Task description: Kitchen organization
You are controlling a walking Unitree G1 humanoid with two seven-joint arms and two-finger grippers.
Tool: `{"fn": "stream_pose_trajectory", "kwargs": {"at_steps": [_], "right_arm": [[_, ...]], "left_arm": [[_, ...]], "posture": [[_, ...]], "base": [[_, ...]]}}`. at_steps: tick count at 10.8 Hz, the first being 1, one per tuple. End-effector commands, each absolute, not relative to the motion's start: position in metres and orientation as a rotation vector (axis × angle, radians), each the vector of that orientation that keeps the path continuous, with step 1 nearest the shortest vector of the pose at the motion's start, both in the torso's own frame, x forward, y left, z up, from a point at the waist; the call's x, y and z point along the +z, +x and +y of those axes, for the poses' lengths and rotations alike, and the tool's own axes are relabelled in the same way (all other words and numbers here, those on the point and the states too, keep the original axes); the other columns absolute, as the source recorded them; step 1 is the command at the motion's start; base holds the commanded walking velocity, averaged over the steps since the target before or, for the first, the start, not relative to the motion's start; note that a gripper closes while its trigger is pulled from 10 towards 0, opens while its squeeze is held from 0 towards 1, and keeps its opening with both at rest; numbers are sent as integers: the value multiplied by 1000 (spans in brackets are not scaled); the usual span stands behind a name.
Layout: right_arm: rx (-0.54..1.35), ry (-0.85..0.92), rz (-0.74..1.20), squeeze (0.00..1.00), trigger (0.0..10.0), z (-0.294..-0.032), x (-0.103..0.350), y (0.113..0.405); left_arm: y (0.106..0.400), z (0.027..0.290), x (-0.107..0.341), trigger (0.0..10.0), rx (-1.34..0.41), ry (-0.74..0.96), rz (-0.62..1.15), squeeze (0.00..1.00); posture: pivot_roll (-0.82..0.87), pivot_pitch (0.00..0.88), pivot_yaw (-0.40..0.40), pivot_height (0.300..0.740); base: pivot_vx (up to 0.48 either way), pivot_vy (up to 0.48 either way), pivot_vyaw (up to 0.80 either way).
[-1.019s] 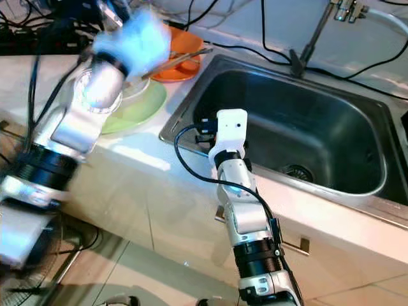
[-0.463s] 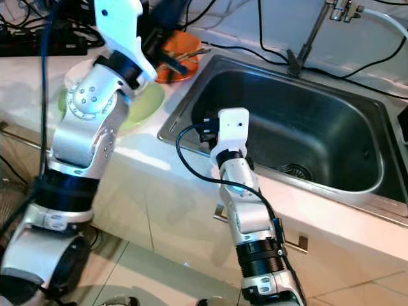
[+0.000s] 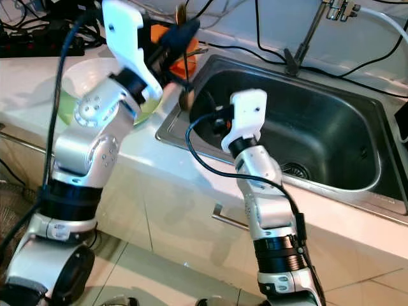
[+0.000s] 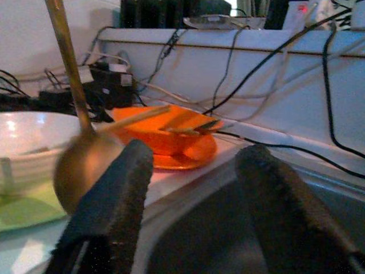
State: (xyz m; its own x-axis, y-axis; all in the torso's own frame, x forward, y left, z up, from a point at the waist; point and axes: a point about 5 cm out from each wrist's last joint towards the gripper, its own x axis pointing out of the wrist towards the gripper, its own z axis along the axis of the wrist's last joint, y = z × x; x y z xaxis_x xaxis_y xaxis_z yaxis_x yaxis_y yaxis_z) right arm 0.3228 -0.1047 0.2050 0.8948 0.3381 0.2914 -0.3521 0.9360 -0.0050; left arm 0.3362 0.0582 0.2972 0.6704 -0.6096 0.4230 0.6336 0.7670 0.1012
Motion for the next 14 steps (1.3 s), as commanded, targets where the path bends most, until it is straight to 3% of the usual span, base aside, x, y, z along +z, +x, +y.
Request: {"fn": "stream_pose_trajectory", "kwargs": {"at_steps": [1, 3, 4, 13, 14], "right_arm": [[382, 60, -313, 1000, 10000, -106, 211, 321], [461, 61, -323, 1000, 10000, -99, 214, 315], [492, 59, -324, 0, 10000, -96, 215, 313], [579, 126, -314, 0, 10000, -81, 213, 306], [577, 120, -302, 0, 0, -81, 210, 307]], "left_arm": [[335, 57, 297, 10000, -730, -94, -444, 0], [337, 59, 292, 10000, -745, -157, -402, 0], [337, 59, 290, 10000, -757, -162, -388, 0], [324, 43, 275, 10000, -914, -166, -302, 0], [324, 42, 275, 10000, -922, -166, -300, 0]], "posture": [[-83, 54, -71, 740], [-83, 49, -64, 740], [-82, 45, -62, 740], [-76, 34, -60, 740], [-78, 34, -56, 740]], "base": [[0, 0, 0], [0, 0, 0], [0, 0, 0], [0, 0, 0], [0, 0, 0]]}}
